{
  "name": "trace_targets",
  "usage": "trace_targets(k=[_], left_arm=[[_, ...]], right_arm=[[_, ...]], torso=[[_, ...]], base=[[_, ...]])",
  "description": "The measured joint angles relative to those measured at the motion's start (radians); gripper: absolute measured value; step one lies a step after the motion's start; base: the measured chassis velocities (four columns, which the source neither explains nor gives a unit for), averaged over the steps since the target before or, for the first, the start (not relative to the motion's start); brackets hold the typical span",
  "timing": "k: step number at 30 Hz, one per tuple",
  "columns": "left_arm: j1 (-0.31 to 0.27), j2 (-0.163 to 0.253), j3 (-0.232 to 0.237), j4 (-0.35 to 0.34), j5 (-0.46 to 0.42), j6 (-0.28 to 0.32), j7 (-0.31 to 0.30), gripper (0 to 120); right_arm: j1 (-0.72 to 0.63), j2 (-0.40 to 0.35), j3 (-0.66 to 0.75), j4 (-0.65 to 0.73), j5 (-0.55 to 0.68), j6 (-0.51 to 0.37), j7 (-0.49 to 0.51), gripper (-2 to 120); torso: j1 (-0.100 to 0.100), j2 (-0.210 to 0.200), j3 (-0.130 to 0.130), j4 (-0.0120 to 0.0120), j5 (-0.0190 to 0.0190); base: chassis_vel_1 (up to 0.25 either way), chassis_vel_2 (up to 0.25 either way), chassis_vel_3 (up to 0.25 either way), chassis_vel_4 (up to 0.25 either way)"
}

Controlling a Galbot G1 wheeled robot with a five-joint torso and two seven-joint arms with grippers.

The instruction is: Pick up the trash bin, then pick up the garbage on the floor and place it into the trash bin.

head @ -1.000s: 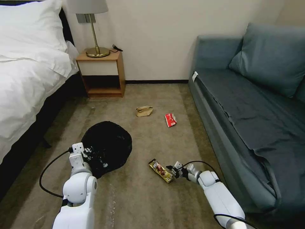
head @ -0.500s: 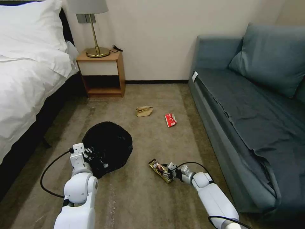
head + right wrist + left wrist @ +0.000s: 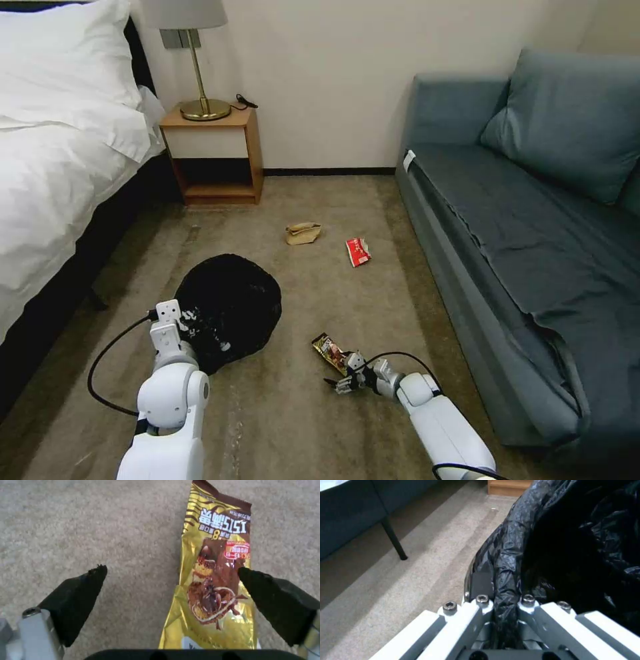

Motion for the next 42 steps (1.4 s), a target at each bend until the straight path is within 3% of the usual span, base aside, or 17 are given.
trace_targets(k=[12,30,37,42], left_arm=[[0.014,-0.003,-0.004,0.004,-0.001,-0.005,0.0,1],[0.02,-0.001,-0.014,-0.007,-0.009,-0.011,0.001,1],[0.022,0.0,-0.016,-0.01,-0.01,-0.011,0.001,1],[0.019,-0.001,-0.015,-0.011,-0.01,-0.011,0.001,1]], right_arm=[[0.052,-0.005,-0.005,-0.043,0.002,0.0,0.002,100],[0.103,0.027,-0.018,-0.141,-0.044,-0.031,0.162,100],[0.109,0.027,-0.004,-0.158,-0.048,-0.037,0.169,100],[0.107,0.025,0.006,-0.167,-0.042,-0.023,0.16,90]], torso=[[0.0,0.0,0.0,0.0,0.0],[0.0,0.0,0.0,0.0,0.0],[0.0,0.0,0.0,0.0001,0.0001],[0.0,0.0,0.0,0.0001,0.0001]], base=[[0.0,0.0,0.0,0.0],[0.0,0.0,0.0,0.0],[0.0,0.0,0.0,0.0],[0.0,0.0,0.0,0.0]])
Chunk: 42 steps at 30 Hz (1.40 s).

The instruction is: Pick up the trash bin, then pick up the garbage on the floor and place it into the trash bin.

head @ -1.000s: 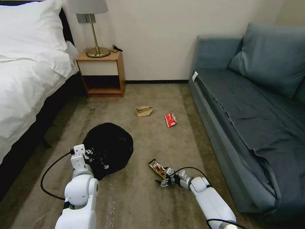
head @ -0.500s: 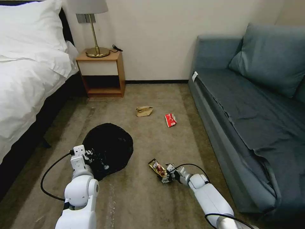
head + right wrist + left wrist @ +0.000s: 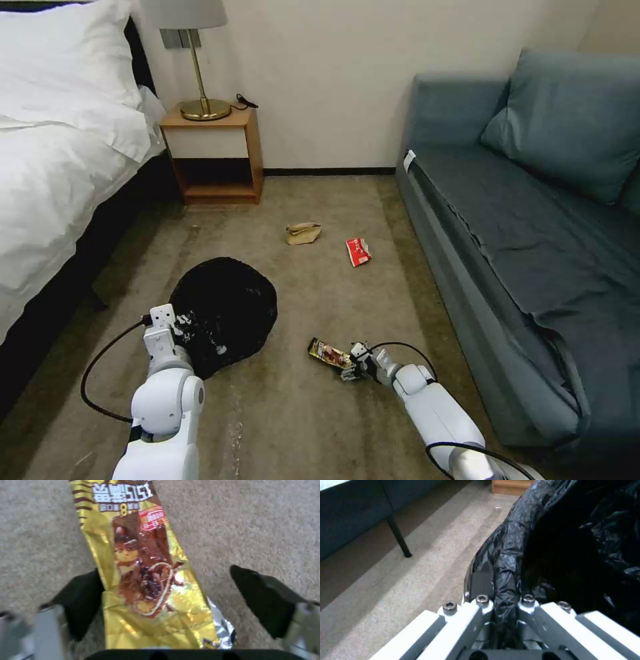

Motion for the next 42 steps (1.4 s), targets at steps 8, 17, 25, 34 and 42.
trace_targets(k=[8,17,25,34,42], left_arm=[[-0.003,0.0,0.001,0.0,0.0,0.0,0.0,1],[-0.001,0.002,-0.002,0.0,-0.001,0.0,0.001,1],[-0.005,0.001,0.001,0.002,-0.001,0.0,0.002,1],[-0.013,-0.001,0.001,0.022,-0.001,-0.01,0.001,1],[-0.038,-0.001,0.001,0.051,-0.008,-0.02,0.003,1]], right_arm=[[-0.005,-0.001,0.004,0.002,0.007,0.004,-0.002,59],[-0.005,0.0,0.004,0.004,0.01,0.003,-0.001,23],[-0.008,-0.002,0.005,0.01,0.015,0.003,0.0,0],[-0.02,-0.003,0.006,0.041,0.035,0.008,0.005,0],[-0.032,0.004,0.004,0.101,0.116,0.064,0.066,0]], torso=[[0.0,0.0,0.0,0.0002,0.0002],[0.0,0.0,0.0,0.0,0.0001],[0.0,0.0,0.0,-0.0003,-0.0003],[0.0,0.0,0.0,-0.0003,-0.0003],[0.0,0.0,0.0,-0.0002,-0.0002]], base=[[0.0,0.0,0.0,0.0],[0.0,0.0,0.0,0.0],[0.0,0.0,0.0,0.0],[0.0,0.0,0.0,0.0],[0.0,0.0,0.0,0.0]])
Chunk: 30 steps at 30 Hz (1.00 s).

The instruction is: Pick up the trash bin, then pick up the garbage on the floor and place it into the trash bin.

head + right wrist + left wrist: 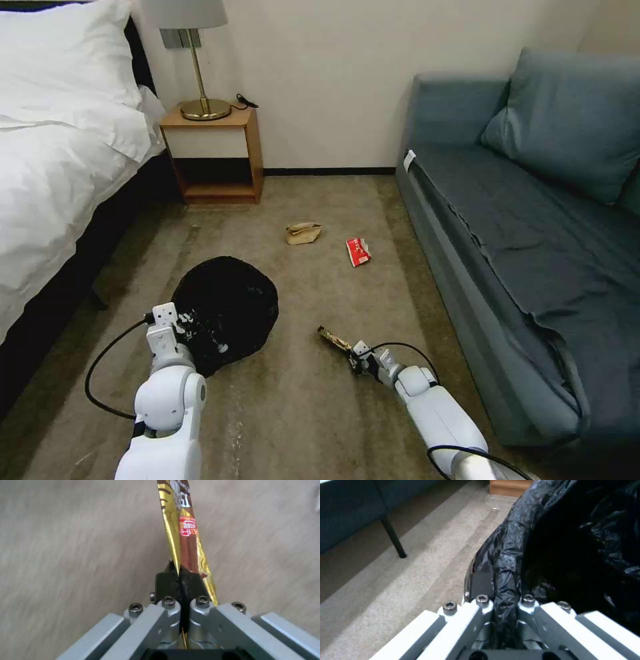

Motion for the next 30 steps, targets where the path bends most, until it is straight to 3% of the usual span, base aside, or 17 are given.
trace_targets(k=[2,9,14,18,21,26,30], left_arm=[[-0.019,0.001,0.007,0.018,-0.002,-0.002,0.001,1],[-0.03,-0.001,0.016,0.028,0.005,-0.002,0.001,1],[-0.038,-0.002,0.028,0.038,0.011,-0.002,0.0,1],[-0.04,-0.004,0.029,0.04,0.012,-0.001,0.0,1],[-0.04,-0.005,0.029,0.038,0.014,0.001,0.0,1],[-0.038,-0.005,0.029,0.029,0.015,0.003,0.0,1],[-0.032,-0.014,0.034,0.019,0.019,0.004,0.0,1]], right_arm=[[0.016,0.011,-0.022,0.065,0.134,0.065,0.099,0],[0.02,0.011,-0.091,0.219,0.248,0.068,0.198,0],[0.008,0.001,-0.239,0.469,0.346,0.004,0.297,0],[0.002,-0.001,-0.29,0.548,0.365,-0.016,0.323,0],[-0.024,0.0,-0.419,0.715,0.446,-0.075,0.399,0],[-0.035,0.01,-0.497,0.769,0.468,-0.101,0.421,0],[-0.02,0.039,-0.531,0.711,0.448,-0.098,0.425,0]], torso=[[0.0,0.0,0.0,0.0,0.0],[0.0,0.0,0.0,-0.0001,0.0],[0.0,0.0,0.0,0.0,0.0],[0.0,0.0,0.0,0.0001,0.0],[0.0,0.0,0.0,0.0002,-0.0002],[0.0,0.0,0.0,0.0002,0.0],[0.0,0.0,0.0,0.0001,0.0]], base=[[0.0,0.0,0.0,0.0],[0.0,0.0,0.0,0.0],[0.0,0.0,0.0,0.0],[0.0,0.0,0.0,0.0],[0.0,0.0,0.0,0.0],[0.0,0.0,0.0,0.0],[0.0,0.0,0.0,0.0]])
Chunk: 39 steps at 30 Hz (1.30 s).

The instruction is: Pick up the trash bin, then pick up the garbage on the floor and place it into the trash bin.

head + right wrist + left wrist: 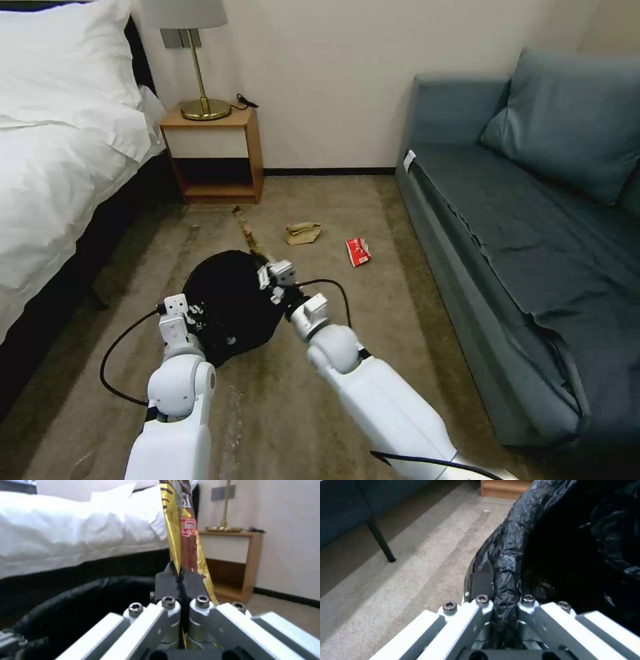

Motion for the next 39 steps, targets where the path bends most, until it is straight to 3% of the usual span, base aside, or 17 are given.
trace_targets(k=[10,20,39], left_arm=[[0.0,-0.005,-0.004,-0.004,0.005,0.0,-0.001,1],[0.0,-0.007,-0.007,-0.005,0.006,-0.001,-0.002,1],[-0.009,-0.004,-0.007,0.005,0.008,-0.003,-0.003,1]], right_arm=[[-0.012,0.066,-0.019,-0.124,-0.038,0.023,0.002,0],[-0.066,0.082,-0.017,-0.15,-0.102,0.027,-0.019,0],[-0.08,0.061,0.02,-0.071,-0.125,0.027,-0.031,69]], torso=[[0.0,0.0,0.0,0.0,0.0],[0.0,0.0,0.0,0.0,0.0],[0.0,0.0,0.0,0.0001,0.0002]], base=[[0.0,0.0,0.0,0.0],[0.0,0.0,0.0,0.0],[0.0,0.0,0.0,0.0]])
